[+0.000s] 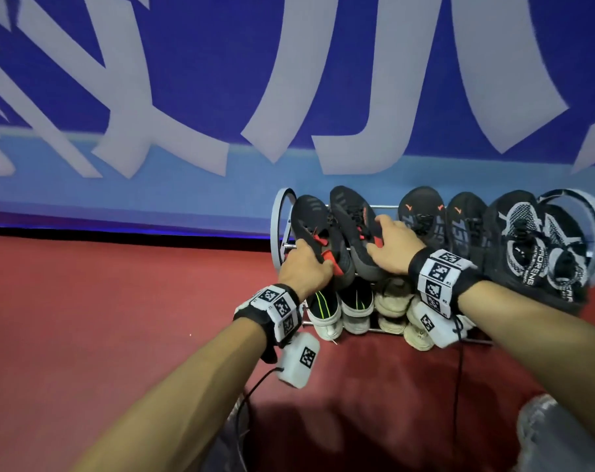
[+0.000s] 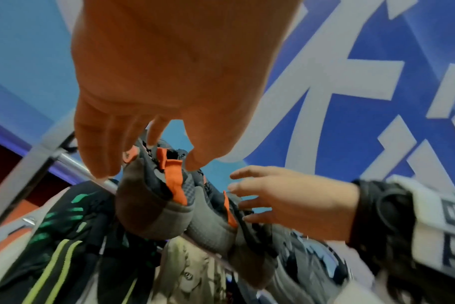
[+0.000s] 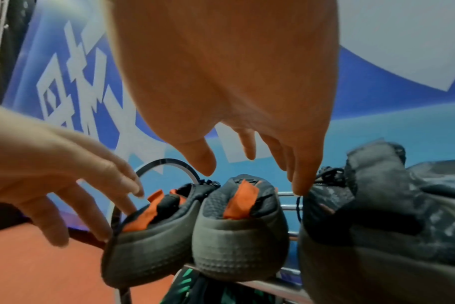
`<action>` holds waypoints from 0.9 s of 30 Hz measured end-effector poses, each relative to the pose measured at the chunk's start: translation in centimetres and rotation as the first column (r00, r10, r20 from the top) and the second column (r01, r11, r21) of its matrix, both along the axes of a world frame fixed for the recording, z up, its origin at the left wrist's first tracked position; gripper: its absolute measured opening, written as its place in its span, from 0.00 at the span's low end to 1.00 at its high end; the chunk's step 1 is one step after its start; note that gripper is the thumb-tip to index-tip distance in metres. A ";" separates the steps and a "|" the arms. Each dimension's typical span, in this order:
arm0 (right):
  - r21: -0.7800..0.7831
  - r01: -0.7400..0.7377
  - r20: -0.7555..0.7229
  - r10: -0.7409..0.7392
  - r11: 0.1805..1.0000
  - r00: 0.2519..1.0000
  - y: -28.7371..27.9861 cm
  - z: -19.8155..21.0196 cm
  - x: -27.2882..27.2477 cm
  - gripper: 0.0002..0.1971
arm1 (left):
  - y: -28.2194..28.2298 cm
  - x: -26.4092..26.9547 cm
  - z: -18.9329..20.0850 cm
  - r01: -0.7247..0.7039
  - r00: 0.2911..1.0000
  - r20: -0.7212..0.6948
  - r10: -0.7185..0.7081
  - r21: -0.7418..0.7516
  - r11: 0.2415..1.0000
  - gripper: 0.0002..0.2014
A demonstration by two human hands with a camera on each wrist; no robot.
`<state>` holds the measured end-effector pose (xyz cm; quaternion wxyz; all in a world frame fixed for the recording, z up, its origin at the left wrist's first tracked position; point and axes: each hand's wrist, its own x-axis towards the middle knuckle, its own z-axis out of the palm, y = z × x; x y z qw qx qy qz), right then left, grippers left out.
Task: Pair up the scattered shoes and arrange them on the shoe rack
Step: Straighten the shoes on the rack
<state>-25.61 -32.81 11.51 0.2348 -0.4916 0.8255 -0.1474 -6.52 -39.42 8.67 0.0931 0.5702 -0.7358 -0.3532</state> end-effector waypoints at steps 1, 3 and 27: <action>0.000 -0.009 -0.005 0.009 1.000 1.000 -0.2 -0.4 -0.3 0.35 | -0.3 -0.5 0.3 -0.023 0.999 -0.024 0.023 0.029 0.999 0.27; -0.001 -0.023 0.027 0.023 1.000 0.999 -0.7 -0.9 -0.6 0.35 | -0.6 -1.2 0.9 -0.076 0.995 -0.054 0.080 0.071 0.995 0.29; 0.058 0.292 0.284 -0.296 0.955 0.912 -2.9 -1.9 0.7 0.11 | 0.4 -1.5 0.9 -0.292 0.914 -0.068 0.401 0.576 0.764 0.12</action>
